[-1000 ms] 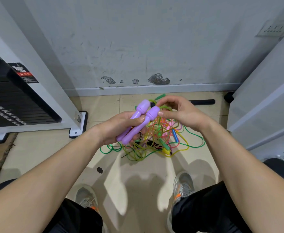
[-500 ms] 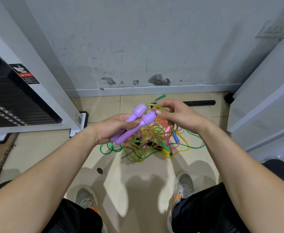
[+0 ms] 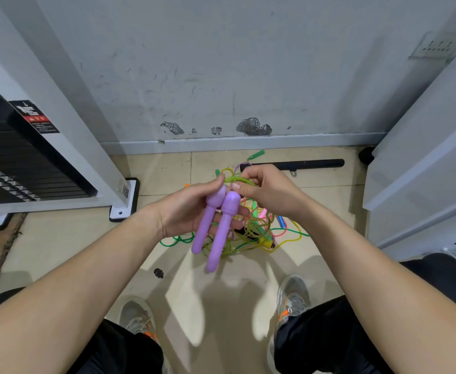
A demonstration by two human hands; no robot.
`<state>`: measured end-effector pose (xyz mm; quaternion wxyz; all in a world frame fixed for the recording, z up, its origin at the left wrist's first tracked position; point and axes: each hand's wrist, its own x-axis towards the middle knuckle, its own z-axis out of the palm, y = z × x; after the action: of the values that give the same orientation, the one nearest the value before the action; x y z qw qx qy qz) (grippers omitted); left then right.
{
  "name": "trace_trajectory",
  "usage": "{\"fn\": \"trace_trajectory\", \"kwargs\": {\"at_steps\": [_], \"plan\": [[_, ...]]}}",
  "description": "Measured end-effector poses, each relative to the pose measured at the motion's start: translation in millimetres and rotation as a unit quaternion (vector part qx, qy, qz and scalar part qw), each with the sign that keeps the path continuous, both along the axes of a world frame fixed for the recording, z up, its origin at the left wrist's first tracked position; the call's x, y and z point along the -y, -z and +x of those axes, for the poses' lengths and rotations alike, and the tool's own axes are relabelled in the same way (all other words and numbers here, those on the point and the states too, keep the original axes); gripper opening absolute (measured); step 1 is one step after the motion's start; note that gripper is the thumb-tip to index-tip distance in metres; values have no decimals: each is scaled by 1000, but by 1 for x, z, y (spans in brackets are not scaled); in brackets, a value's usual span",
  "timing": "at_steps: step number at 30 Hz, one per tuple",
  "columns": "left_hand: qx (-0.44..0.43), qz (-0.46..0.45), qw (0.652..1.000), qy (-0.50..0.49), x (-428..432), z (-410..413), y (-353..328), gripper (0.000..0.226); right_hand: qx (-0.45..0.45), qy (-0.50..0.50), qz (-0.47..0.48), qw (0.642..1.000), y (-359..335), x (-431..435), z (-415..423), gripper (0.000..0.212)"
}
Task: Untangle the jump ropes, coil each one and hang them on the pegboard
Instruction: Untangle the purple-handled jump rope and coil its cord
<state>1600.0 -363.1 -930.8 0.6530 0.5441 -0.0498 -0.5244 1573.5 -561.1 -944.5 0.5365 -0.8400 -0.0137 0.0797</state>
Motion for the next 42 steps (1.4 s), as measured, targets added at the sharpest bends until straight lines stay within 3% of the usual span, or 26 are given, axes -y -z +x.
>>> {"fn": "trace_trajectory", "kwargs": {"at_steps": [3, 7, 10, 13, 17, 20, 24, 29, 33, 35, 39, 42], "plan": [[10, 30, 999, -13, 0, -1, 5, 51, 24, 15, -52, 998, 1, -1, 1, 19], [-9, 69, 998, -2, -3, 1, 12, 43, 39, 23, -173, 984, -3, 1, -2, 40], [-37, 75, 996, 18, -6, 3, 13, 35, 51, -1, -228, 972, -2, 2, -3, 42], [-46, 75, 996, 33, -5, 3, 13, 37, 37, -11, -186, 982, -1, 1, -2, 38], [-38, 55, 997, 26, -3, 4, 18, 33, -5, -50, -17, 999, 0, 6, -1, 20], [-19, 37, 999, 28, -5, 6, 19, 30, -31, -79, 45, 995, 0, 16, 1, 15], [44, 24, 999, 16, -7, 6, 19, 31, -23, -52, 35, 998, 4, 14, 4, 13], [91, 61, 994, 5, -8, 5, 29, 42, 19, -31, -66, 997, 2, 5, 4, 13], [92, 72, 993, -31, 0, 1, 26, 15, 29, -47, -121, 991, 2, 1, 4, 15], [125, 81, 988, -33, 3, -2, 25, 33, 16, -48, -129, 990, 3, 0, 6, 22], [156, 53, 986, -11, -2, -4, 24, 39, -47, -94, 7, 994, 7, 13, 5, 20], [126, -7, 991, -40, -6, 0, 20, 38, -54, -44, 90, 993, 16, 25, 3, 20]]}}
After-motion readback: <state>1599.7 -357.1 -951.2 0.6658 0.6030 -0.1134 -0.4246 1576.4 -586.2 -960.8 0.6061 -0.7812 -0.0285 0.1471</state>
